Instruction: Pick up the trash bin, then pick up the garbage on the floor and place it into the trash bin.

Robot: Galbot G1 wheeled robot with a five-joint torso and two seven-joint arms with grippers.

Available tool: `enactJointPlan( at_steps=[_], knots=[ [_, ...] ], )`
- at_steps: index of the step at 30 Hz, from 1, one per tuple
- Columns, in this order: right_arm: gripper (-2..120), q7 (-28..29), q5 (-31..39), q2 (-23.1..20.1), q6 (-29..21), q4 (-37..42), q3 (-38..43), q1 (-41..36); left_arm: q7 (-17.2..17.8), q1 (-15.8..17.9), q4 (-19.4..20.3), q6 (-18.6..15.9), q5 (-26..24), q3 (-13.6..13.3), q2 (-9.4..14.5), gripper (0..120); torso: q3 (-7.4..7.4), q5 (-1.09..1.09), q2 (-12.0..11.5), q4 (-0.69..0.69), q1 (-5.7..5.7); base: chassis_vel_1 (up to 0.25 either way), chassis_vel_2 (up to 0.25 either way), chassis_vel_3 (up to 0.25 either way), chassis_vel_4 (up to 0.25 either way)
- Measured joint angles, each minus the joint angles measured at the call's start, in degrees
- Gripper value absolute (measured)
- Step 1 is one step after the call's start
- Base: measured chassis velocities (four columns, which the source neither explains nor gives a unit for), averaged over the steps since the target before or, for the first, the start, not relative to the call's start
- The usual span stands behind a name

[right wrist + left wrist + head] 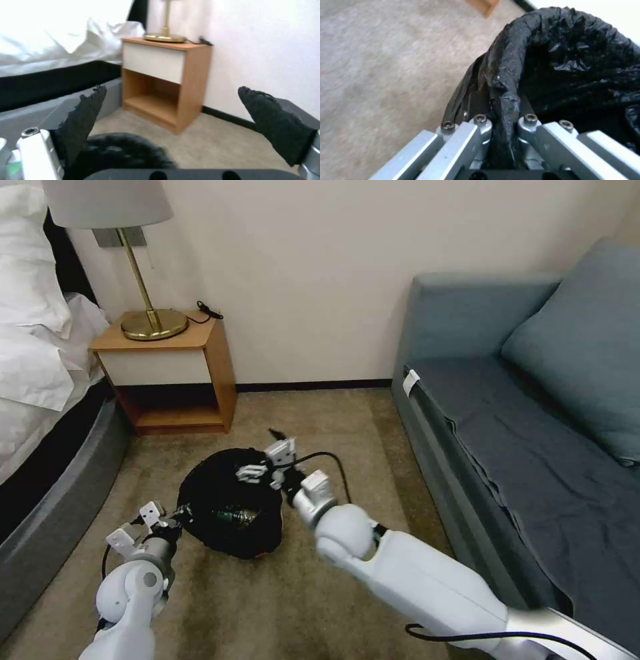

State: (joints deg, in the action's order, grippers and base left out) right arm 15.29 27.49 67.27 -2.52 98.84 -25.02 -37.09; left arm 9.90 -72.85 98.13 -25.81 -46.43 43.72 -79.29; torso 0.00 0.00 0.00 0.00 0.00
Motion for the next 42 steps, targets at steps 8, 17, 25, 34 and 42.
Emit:
enactJointPlan(
  at_steps=[8,17,25,34,42],
  knots=[
    [100,-2.2,-4.5,-4.7,1.5,3.4,9.8,-12.9,6.4,1.4,0.0,-3.5,-0.1,-0.9,0.2,3,-0.01,0.04,0.0,-0.01,0.00,0.000,0.000,0.000,0.000],
    [100,-4.8,-11.3,-4.1,4.0,5.2,17.3,-22.3,7.8,2.1,-0.2,-3.8,-0.1,-1.8,0.1,8,-0.01,0.02,0.0,0.00,0.00,0.000,0.000,0.000,0.000],
    [100,-6.0,-14.5,-2.9,5.3,6.8,22.0,-26.8,7.0,2.2,0.3,-2.7,1.1,-2.6,-0.1,37,0.00,-0.03,0.0,0.00,0.00,0.000,0.000,0.000,0.000],
    [100,-6.8,-16.1,-1.5,6.2,7.8,25.6,-30.2,3.4,1.8,2.0,2.4,3.8,-2.1,-0.5,70,0.00,0.00,0.0,-0.01,0.00,0.000,0.000,0.000,0.000],
    [100,-6.4,-16.9,1.2,6.3,8.1,27.6,-31.5,-5.5,-1.6,6.0,8.7,16.6,-0.6,-0.7,98,0.00,-0.01,0.0,0.00,0.00,0.000,0.000,0.000,0.000]
  ],
)
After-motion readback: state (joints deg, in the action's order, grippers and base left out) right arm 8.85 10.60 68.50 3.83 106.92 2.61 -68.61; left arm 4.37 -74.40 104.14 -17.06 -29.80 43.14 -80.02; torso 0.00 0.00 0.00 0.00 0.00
